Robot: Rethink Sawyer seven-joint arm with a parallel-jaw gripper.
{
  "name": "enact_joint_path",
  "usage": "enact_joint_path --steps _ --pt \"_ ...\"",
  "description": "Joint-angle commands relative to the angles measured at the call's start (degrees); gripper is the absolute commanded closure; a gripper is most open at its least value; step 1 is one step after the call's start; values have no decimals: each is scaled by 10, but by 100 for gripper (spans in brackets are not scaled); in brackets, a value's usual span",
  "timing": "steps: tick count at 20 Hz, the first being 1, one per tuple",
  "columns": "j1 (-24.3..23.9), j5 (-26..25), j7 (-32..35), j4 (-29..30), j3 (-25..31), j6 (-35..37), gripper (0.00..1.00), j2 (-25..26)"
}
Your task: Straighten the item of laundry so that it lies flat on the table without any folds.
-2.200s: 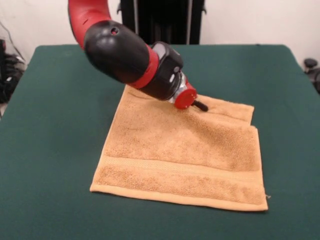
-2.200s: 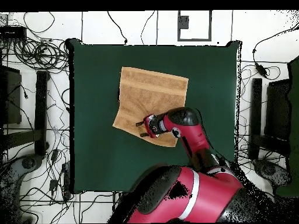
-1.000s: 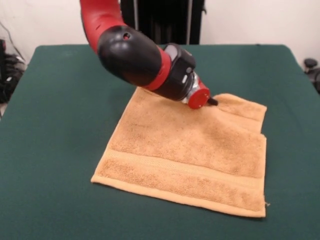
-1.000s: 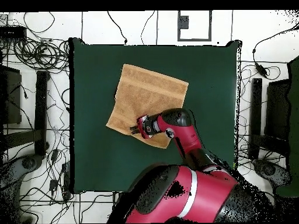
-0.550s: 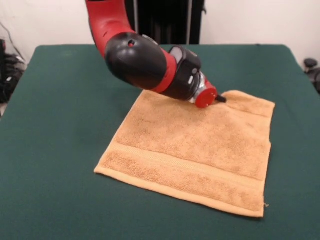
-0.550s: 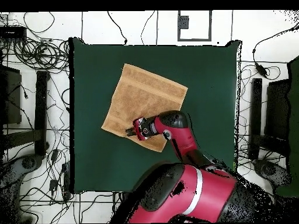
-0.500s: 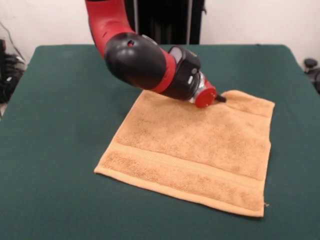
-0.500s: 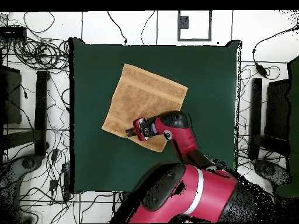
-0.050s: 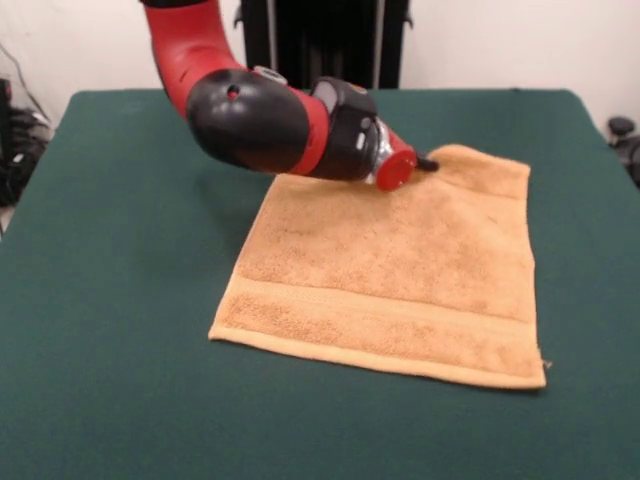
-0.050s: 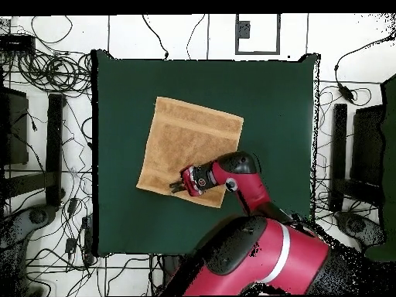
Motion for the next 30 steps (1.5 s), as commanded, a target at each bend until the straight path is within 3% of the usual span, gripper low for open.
enact_joint_path --steps 1,9,10,22,26,30 --pt "-3 -22 90 -35 37 58 100 28" --pt "-9 -30 88 -41 39 46 100 33" --pt "-10 -28 90 -39 41 47 0 34" --pt "-9 -21 87 -31 45 34 0 33" --pt "-10 -17 59 -29 50 -12 0 37" --pt "22 -54 27 -59 13 -174 0 42"
